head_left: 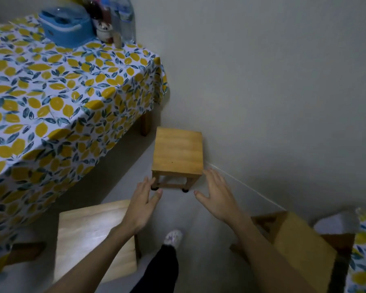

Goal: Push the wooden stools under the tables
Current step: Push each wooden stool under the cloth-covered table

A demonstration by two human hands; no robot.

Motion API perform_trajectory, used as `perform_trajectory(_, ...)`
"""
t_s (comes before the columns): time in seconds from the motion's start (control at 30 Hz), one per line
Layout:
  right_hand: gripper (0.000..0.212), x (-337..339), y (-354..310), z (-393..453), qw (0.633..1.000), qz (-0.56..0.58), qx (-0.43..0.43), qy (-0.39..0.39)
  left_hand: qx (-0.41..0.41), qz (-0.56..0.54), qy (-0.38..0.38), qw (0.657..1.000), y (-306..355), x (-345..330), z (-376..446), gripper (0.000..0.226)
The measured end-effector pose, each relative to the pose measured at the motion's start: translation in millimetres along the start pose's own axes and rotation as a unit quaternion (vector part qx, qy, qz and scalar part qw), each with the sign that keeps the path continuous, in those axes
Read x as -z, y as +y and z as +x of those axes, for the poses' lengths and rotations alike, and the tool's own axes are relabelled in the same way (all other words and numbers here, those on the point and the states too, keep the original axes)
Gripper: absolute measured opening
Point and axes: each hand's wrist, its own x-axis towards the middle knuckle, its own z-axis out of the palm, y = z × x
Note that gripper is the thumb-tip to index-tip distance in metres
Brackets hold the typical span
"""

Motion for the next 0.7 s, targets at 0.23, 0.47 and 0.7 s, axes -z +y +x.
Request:
perform_trajectory(0.23, 0.068, -7, 87, 147, 0.996, -0.012, 0.049, -0.068, 0.066, -0.021, 0.029, 0.997, -6, -65, 129, 0.062)
perform_trajectory(0.47, 0.073, -80, 184, 273, 0.988, -0.021, 0.062, -0.143, 0.122, 0.011, 0.059, 0.991, -58, -132, 253, 0.083)
perform_trajectory(0.7, 0.090, -166, 269, 365, 0.962, -0.060, 0.148, -0.223, 0.196, 0.175, 0.064, 0.963, -121, -211, 342, 0.106)
